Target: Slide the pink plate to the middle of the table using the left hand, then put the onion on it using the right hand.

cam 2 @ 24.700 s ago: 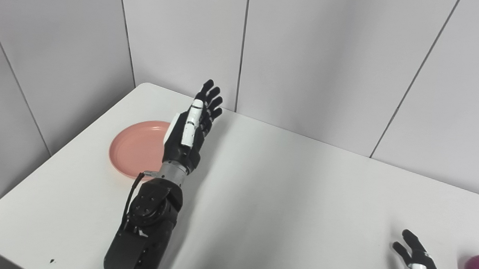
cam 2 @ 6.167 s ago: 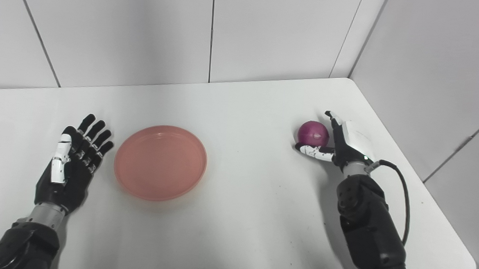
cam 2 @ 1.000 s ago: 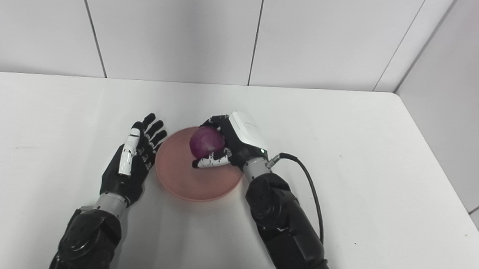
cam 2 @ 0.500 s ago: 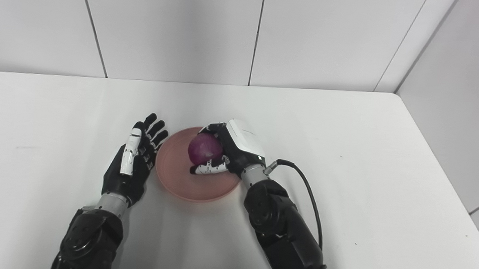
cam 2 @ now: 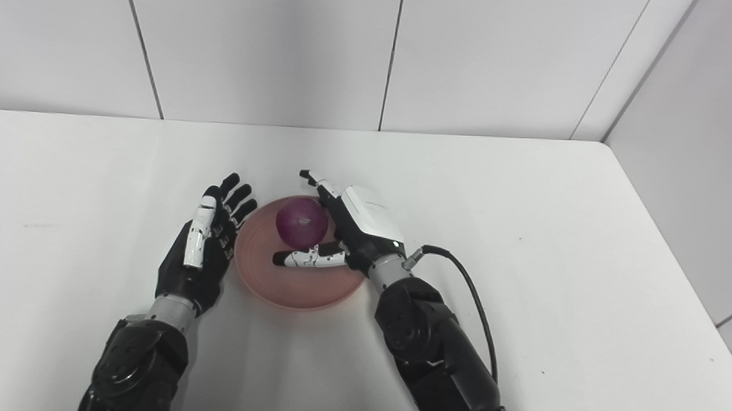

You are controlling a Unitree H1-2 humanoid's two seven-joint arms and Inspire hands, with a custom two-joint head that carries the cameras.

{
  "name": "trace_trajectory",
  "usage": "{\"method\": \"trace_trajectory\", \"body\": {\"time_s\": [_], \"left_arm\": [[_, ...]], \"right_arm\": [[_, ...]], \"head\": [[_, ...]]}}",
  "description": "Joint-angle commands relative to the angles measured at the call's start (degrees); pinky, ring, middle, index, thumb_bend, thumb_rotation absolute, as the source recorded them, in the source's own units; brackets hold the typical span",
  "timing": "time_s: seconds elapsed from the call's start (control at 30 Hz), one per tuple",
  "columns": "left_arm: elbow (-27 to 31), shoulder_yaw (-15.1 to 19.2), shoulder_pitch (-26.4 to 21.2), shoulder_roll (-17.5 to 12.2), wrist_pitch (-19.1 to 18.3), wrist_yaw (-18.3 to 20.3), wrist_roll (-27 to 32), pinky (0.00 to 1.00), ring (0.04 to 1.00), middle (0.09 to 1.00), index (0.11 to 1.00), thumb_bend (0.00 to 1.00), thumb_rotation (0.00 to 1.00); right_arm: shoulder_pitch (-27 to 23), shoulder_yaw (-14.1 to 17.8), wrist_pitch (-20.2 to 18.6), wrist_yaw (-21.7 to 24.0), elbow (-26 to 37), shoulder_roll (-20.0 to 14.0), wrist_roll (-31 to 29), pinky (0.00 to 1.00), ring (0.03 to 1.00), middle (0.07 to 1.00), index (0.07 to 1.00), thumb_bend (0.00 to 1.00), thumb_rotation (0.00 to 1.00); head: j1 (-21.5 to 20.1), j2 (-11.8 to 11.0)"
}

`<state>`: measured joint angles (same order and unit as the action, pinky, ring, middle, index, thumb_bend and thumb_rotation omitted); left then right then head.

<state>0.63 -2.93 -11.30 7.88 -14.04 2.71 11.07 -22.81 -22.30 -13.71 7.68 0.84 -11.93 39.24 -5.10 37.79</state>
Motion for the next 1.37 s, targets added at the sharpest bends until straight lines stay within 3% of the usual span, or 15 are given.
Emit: {"method": "trace_trajectory", "body": {"time_s": [0.0, 0.3, 0.5, 0.73, 0.97, 1.1, 1.23, 1.33], "left_arm": [[-0.2, -0.2, 0.1, 0.5, 0.5, 0.2, -0.1, 0.93, 0.947, 0.955, 0.939, 0.45, 1.00], [0.0, -0.1, 0.2, 0.4, 0.2, 0.3, 0.1, 0.93, 0.946, 0.955, 0.941, 0.45, 1.00], [-0.3, 0.1, 0.2, 0.3, 0.6, 0.8, 0.4, 0.93, 0.953, 0.959, 0.941, 0.44, 1.00], [-0.3, 0.6, 0.4, 0.9, 0.5, 0.5, 0.5, 0.93, 0.948, 0.949, 0.926, 0.44, 1.00], [-0.2, 0.7, 0.4, 0.9, 0.2, 0.6, 0.2, 0.93, 0.947, 0.952, 0.932, 0.44, 1.00], [-0.6, 0.8, 0.3, 0.6, 0.4, 0.9, 0.3, 0.94, 0.951, 0.956, 0.937, 0.44, 1.00], [-0.7, 1.0, 0.3, 0.5, 0.5, 1.0, 0.6, 0.93, 0.947, 0.953, 0.937, 0.44, 1.00], [-0.8, 1.1, 0.2, 0.4, 0.6, 1.4, 0.8, 0.93, 0.948, 0.955, 0.939, 0.44, 1.00]], "right_arm": [[-0.5, 0.0, 3.4, -0.4, 1.1, -0.1, -0.8, 0.93, 0.928, 0.968, 0.992, 1.00, 0.53], [0.4, 1.6, 8.1, -3.5, 1.7, 0.1, -2.1, 0.94, 0.973, 0.998, 1.000, 1.00, 0.63], [1.2, 4.6, 14.2, -8.5, 2.6, 0.6, -4.2, 0.92, 0.982, 1.000, 1.000, 1.00, 0.65], [2.4, 9.0, 14.5, -8.8, 7.7, 2.0, -10.2, 0.87, 0.956, 0.990, 1.000, 1.00, 0.65], [2.4, 12.1, 12.3, -8.3, 13.1, 2.3, -11.6, 0.90, 0.948, 0.974, 1.000, 1.00, 0.69], [3.3, 14.9, 13.1, -9.8, 13.5, 2.6, -12.8, 0.88, 0.942, 0.974, 1.000, 1.00, 0.69], [5.5, 17.4, 10.8, -11.9, 13.9, 3.5, -10.0, 0.83, 0.915, 0.946, 0.996, 0.99, 0.87], [7.9, 19.3, 8.9, -11.9, 14.6, 4.9, -11.6, 0.84, 0.920, 0.952, 0.996, 0.95, 0.93]], "head": [[0.0, -0.1], [-0.5, -0.2], [-0.9, -0.3], [-1.1, -0.4], [-1.6, -0.4], [-2.3, -0.6], [-2.7, -0.6], [-2.7, -0.6]]}}
